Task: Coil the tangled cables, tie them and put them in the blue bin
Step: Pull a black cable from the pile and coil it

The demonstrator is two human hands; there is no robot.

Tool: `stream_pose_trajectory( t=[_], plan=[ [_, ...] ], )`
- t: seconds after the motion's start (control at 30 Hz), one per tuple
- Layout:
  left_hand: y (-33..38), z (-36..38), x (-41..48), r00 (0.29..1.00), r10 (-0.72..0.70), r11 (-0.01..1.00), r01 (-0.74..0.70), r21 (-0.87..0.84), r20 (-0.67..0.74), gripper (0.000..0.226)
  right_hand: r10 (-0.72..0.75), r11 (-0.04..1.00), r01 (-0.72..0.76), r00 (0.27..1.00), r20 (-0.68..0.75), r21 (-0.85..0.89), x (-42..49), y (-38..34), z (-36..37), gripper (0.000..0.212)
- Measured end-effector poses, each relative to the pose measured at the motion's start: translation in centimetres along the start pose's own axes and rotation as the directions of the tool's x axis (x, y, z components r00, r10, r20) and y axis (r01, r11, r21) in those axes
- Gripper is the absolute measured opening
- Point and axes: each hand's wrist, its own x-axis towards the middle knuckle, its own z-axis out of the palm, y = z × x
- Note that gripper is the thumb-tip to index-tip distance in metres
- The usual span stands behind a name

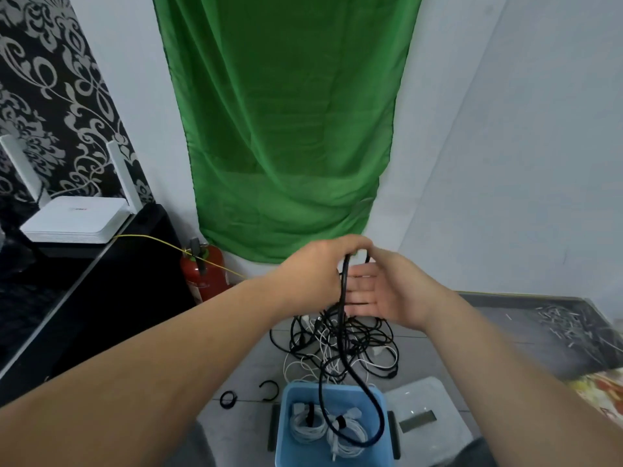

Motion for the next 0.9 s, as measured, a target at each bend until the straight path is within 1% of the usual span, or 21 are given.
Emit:
stream_pose_trajectory(
  t=[0.03,0.07,0.1,0.17,0.23,0.3,0.33,0.37,0.43,0.47,0.5,0.57,0.6,0.63,0.7,0.73,0.77,0.8,0.83,0.87,0.9],
  plan=[
    [0.8,0.2,-0.4,0.998,0.012,1.000,-0.012,-0.006,0.056,0.071,-0.041,0.996,0.038,0.999,0.027,0.082,0.0,-0.4,0.4,0.036],
    [1.3,0.5,-0.7,0.993,0.015,1.000,-0.014,-0.004,0.115,0.071,-0.083,0.985,0.077,0.996,0.028,0.153,-0.1,-0.8,0.8,0.030],
    [1.4,0.8,-1.0,0.988,0.013,1.000,-0.015,0.014,0.156,0.069,-0.111,0.969,0.107,0.994,0.007,0.224,-0.2,-1.2,1.1,0.029],
    [1.2,0.7,-1.4,0.978,-0.024,0.999,0.017,0.037,0.208,0.062,-0.129,0.939,0.143,0.989,-0.066,0.312,-0.2,-1.5,1.6,0.040],
    [0.8,0.4,-1.5,0.977,-0.056,0.998,0.057,0.001,0.205,0.047,-0.182,0.953,0.205,0.976,-0.122,0.223,-0.3,-1.7,2.1,0.038],
    [0.2,0.1,-1.7,0.980,-0.071,0.997,0.071,0.004,0.185,0.032,-0.305,0.950,0.310,0.942,-0.140,0.015,-0.5,-1.8,2.6,0.026],
    [-0.2,-0.1,-1.8,0.978,-0.075,0.997,0.072,0.019,0.196,0.028,-0.383,0.923,0.374,0.914,-0.134,-0.091,-0.8,-1.9,2.9,0.022],
    [-0.6,-0.3,-2.0,0.970,-0.088,0.996,0.087,0.017,0.225,0.029,-0.456,0.884,0.436,0.882,-0.114,-0.167,-1.1,-2.1,3.2,0.022],
    [-1.3,-0.6,-2.1,0.947,-0.130,0.989,0.144,-0.027,0.293,0.037,-0.563,0.813,0.540,0.825,-0.055,-0.219,-2.0,-2.2,3.6,0.025],
    [-1.6,-0.8,-2.0,0.943,-0.166,0.981,0.189,-0.053,0.289,0.038,-0.603,0.776,0.579,0.797,-0.026,-0.250,-2.3,-2.3,3.7,0.025],
    [-2.3,-0.9,-1.7,0.945,-0.212,0.969,0.237,-0.075,0.248,0.037,-0.638,0.735,0.610,0.770,0.005,-0.295,-2.7,-2.3,3.7,0.025],
    [-3.6,-1.1,-1.1,0.947,-0.312,0.942,0.319,-0.105,0.079,0.028,-0.672,0.655,0.641,0.736,0.079,-0.400,-3.3,-2.2,3.4,0.023],
    [-4.1,-1.1,-0.8,0.944,-0.331,0.937,0.326,-0.127,-0.017,0.023,-0.665,0.620,0.642,0.735,0.132,-0.451,-3.6,-2.2,3.3,0.021],
    [-4.6,-1.0,-0.4,0.934,-0.346,0.932,0.331,-0.150,-0.085,0.031,-0.645,0.581,0.637,0.740,0.192,-0.506,-4.0,-2.1,3.3,0.019],
    [-4.6,-1.1,0.0,0.929,-0.336,0.930,0.301,-0.212,-0.157,0.067,-0.593,0.488,0.635,0.744,0.307,-0.598,-4.6,-1.8,3.6,0.018],
    [-4.3,-1.2,0.2,0.934,-0.312,0.935,0.270,-0.228,-0.173,0.077,-0.575,0.456,0.649,0.737,0.355,-0.609,-4.9,-1.7,3.8,0.018],
    [-3.9,-1.2,0.5,0.943,-0.287,0.940,0.244,-0.239,-0.166,0.076,-0.568,0.447,0.670,0.724,0.391,-0.592,-5.3,-1.7,4.0,0.018],
    [-3.7,-1.0,0.9,0.952,-0.262,0.948,0.224,-0.225,-0.156,0.060,-0.571,0.457,0.689,0.712,0.409,-0.562,-5.6,-1.8,4.0,0.019],
    [-3.4,-0.8,1.2,0.949,-0.288,0.948,0.263,-0.179,-0.128,0.031,-0.573,0.483,0.699,0.708,0.413,-0.528,-6.0,-1.7,4.1,0.019],
    [-3.4,-0.6,1.5,0.942,-0.320,0.943,0.307,-0.128,-0.100,0.010,-0.582,0.503,0.698,0.709,0.397,-0.509,-6.2,-1.7,4.0,0.019],
    [-3.8,-0.2,1.8,0.927,-0.366,0.930,0.362,-0.060,-0.085,0.020,-0.603,0.514,0.697,0.708,0.368,-0.500,-6.3,-1.7,3.9,0.019]
  ],
)
